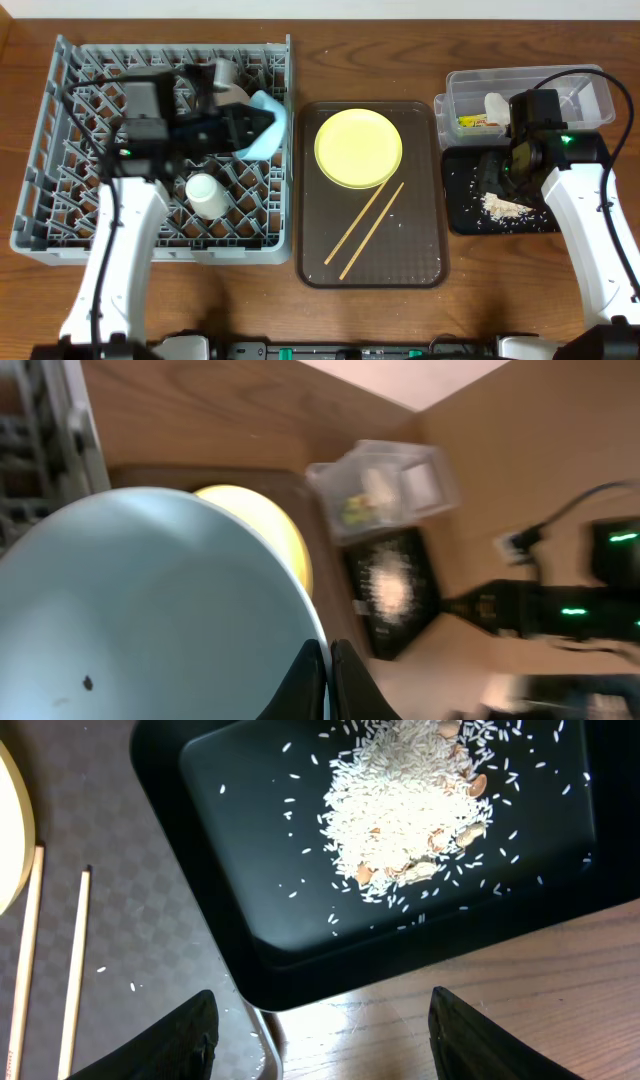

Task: Sort waste into correct bins and load items into the dishwasher rack
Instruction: 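Carry the light-blue bowl left and set it in the dish rack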

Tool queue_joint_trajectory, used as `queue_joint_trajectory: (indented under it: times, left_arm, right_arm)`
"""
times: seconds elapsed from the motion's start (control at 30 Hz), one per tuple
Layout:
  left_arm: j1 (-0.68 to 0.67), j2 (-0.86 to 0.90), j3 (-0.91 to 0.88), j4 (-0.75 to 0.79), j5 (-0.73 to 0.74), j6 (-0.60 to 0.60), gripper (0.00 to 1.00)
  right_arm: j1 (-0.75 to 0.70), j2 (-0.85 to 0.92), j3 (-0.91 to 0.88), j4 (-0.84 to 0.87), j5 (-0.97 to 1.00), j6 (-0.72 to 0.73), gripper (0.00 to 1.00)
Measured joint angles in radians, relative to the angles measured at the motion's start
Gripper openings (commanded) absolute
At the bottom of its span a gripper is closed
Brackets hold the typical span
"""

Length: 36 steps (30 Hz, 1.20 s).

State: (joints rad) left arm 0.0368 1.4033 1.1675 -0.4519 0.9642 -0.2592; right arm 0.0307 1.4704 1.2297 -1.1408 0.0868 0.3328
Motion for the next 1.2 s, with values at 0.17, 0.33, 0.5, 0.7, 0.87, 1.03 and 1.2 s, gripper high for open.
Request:
queue_joint_trajectory:
  times: [0.17, 0.33, 0.5, 0.7, 0.87, 1.03, 1.2]
  left_arm:
    - [0.131, 0.111, 0.000, -0.037, 0.244, -0.035, 0.06]
    - [0.224, 0.257, 0.000, -0.039, 0.394, -0.052, 0.06]
    - [0.298, 0.368, 0.000, -0.037, 0.452, -0.058, 0.06]
    - [0.364, 0.434, 0.000, -0.032, 0.478, -0.055, 0.58]
    - [0.400, 0.454, 0.000, -0.028, 0.444, -0.060, 0.83]
    - [0.460, 0.446, 0.000, -0.024, 0.328, -0.059, 0.86]
    - [0.510, 0.346, 0.000, -0.008, 0.185, -0.058, 0.86]
  right_arm:
    - [0.000, 0.000, 0.000, 0.000, 0.000, 0.000, 0.65]
    - [0.000, 0.000, 0.000, 0.000, 0.000, 0.000, 0.65]
    - [0.000, 0.000, 0.000, 0.000, 0.000, 0.000, 0.65]
    - [0.000, 0.000, 0.000, 0.000, 0.000, 0.000, 0.65]
    - [0.000, 0.000, 0.000, 0.000, 0.000, 0.000, 0.65]
    - [0.000, 0.000, 0.000, -0.002, 0.000, 0.000, 0.65]
    - [0.000, 0.000, 0.000, -0.001, 0.000, 0.000, 0.65]
